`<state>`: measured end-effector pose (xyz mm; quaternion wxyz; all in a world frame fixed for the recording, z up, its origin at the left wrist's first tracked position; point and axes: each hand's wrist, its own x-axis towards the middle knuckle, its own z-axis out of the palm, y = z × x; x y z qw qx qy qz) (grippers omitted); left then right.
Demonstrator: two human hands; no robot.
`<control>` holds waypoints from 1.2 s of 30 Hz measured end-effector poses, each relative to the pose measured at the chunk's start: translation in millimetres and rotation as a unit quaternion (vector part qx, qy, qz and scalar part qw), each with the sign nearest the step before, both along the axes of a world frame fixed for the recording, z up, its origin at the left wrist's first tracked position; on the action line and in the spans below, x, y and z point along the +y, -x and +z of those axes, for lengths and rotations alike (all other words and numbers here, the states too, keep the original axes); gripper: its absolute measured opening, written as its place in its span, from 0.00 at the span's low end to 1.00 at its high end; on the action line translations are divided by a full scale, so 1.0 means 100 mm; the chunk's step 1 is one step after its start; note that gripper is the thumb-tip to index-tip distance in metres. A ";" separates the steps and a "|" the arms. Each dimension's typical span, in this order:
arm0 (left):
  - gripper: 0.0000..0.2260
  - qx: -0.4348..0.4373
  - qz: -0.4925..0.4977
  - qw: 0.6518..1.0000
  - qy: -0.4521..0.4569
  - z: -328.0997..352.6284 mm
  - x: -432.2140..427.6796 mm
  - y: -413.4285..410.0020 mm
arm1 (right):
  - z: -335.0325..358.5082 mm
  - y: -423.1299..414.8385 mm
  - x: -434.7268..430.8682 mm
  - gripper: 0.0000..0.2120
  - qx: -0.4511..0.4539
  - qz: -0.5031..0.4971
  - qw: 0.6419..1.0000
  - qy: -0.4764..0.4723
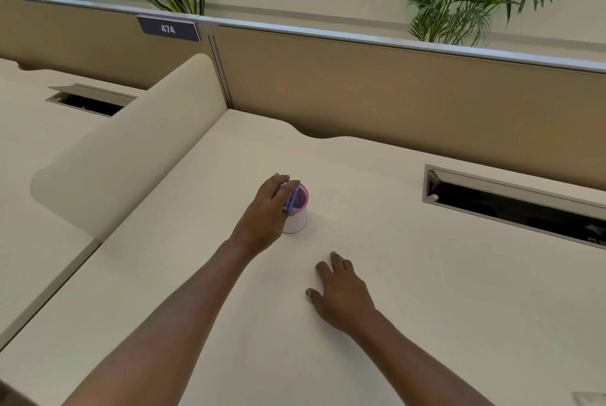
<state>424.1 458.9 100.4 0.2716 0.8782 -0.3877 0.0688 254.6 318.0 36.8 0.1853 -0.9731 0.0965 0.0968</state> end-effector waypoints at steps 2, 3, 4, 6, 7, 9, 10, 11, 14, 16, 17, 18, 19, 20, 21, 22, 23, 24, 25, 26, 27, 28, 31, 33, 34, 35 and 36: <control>0.27 0.017 0.018 0.998 0.053 0.02 0.00 -0.01 | 0.00 0.01 0.01 0.29 0.001 0.001 1.000 0.002; 0.27 0.029 0.029 0.995 0.087 0.04 0.00 -0.01 | -0.01 0.02 0.01 0.29 0.002 0.001 1.000 0.000; 0.27 0.042 0.042 0.990 0.124 0.06 0.01 -0.01 | -0.01 0.02 0.01 0.29 0.003 0.000 1.000 -0.002; 0.28 0.076 0.070 0.975 0.195 0.11 0.02 0.00 | -0.01 0.03 0.01 0.29 0.008 0.001 1.000 -0.004; 0.28 0.093 0.082 0.967 0.223 0.15 0.03 0.01 | 0.00 0.04 0.01 0.29 0.010 0.001 1.000 -0.004; 0.28 0.125 0.105 0.949 0.270 0.21 0.05 0.05 | 0.02 0.04 0.01 0.30 0.013 0.004 1.000 -0.003; 0.27 0.141 0.117 0.939 0.292 0.24 0.06 0.08 | 0.02 0.04 0.01 0.30 0.015 0.004 1.000 -0.005; 0.26 0.157 0.127 0.928 0.313 0.26 0.06 0.10 | 0.03 0.04 0.00 0.30 0.017 0.004 1.000 -0.007; 0.23 0.231 0.138 0.882 0.386 0.30 0.07 0.22 | 0.06 0.05 -0.03 0.30 0.021 0.005 1.000 -0.015; 0.22 0.301 0.134 0.835 0.441 0.30 0.08 0.32 | 0.10 0.04 -0.07 0.31 0.030 0.009 0.999 -0.026; 0.22 0.335 0.128 0.810 0.465 0.29 0.07 0.38 | 0.12 0.04 -0.10 0.32 0.036 0.009 0.999 -0.035; 0.21 0.368 0.122 0.784 0.485 0.28 0.06 0.44 | 0.15 0.04 -0.13 0.32 0.043 0.009 0.998 -0.048; 0.20 0.399 0.115 0.759 0.501 0.27 0.04 0.51 | 0.19 0.05 -0.17 0.33 0.046 0.010 0.997 -0.063; 0.19 0.425 0.110 0.738 0.512 0.25 0.02 0.58 | 0.23 0.07 -0.21 0.33 0.043 0.007 0.996 -0.076; 0.18 0.446 0.106 0.723 0.517 0.23 0.00 0.64 | 0.26 0.09 -0.25 0.32 0.034 0.001 0.996 -0.088; 0.17 0.464 0.102 0.713 0.516 0.21 -0.04 0.71 | 0.30 0.11 -0.29 0.30 0.020 -0.007 0.995 -0.098; 0.16 0.480 0.098 0.706 0.512 0.18 -0.06 0.77 | 0.33 0.12 -0.33 0.28 0.000 -0.020 0.993 -0.112; 0.16 0.494 0.093 0.701 0.507 0.15 -0.09 0.84 | 0.36 0.14 -0.36 0.25 -0.020 -0.044 0.989 -0.141; 0.16 0.505 0.088 0.697 0.501 0.12 -0.12 0.90 | 0.40 0.15 -0.39 0.21 -0.040 -0.085 0.976 -0.194; 0.16 0.516 0.083 0.695 0.493 0.09 -0.15 0.98 | 0.44 0.18 -0.42 0.17 -0.051 -0.151 0.946 -0.283; 0.17 0.528 0.078 0.692 0.486 0.06 -0.17 1.04 | 0.48 0.18 -0.43 0.14 -0.051 -0.226 0.889 -0.396; 0.17 0.544 0.072 0.685 0.480 0.04 -0.21 1.12 | 0.52 0.23 -0.46 0.13 -0.041 -0.287 0.812 -0.506; 0.19 0.604 0.059 0.650 0.458 0.02 -0.37 1.38 | 0.61 0.43 -0.59 0.19 -0.015 -0.375 0.617 -0.692; 0.19 0.633 0.051 0.646 0.424 0.01 -0.50 1.55 | 0.63 0.61 -0.67 0.24 -0.002 -0.386 0.559 -0.734; 0.20 0.642 0.049 0.652 0.401 0.01 -0.58 1.62 | 0.63 0.70 -0.71 0.26 0.007 -0.385 0.537 -0.750; 0.21 0.647 0.046 0.661 0.376 0.02 -0.65 1.70 | 0.63 0.80 -0.75 0.28 0.012 -0.380 0.519 -0.765; 0.21 0.649 0.043 0.676 0.347 0.03 -0.74 1.80 | 0.61 0.93 -0.81 0.28 0.013 -0.373 0.505 -0.778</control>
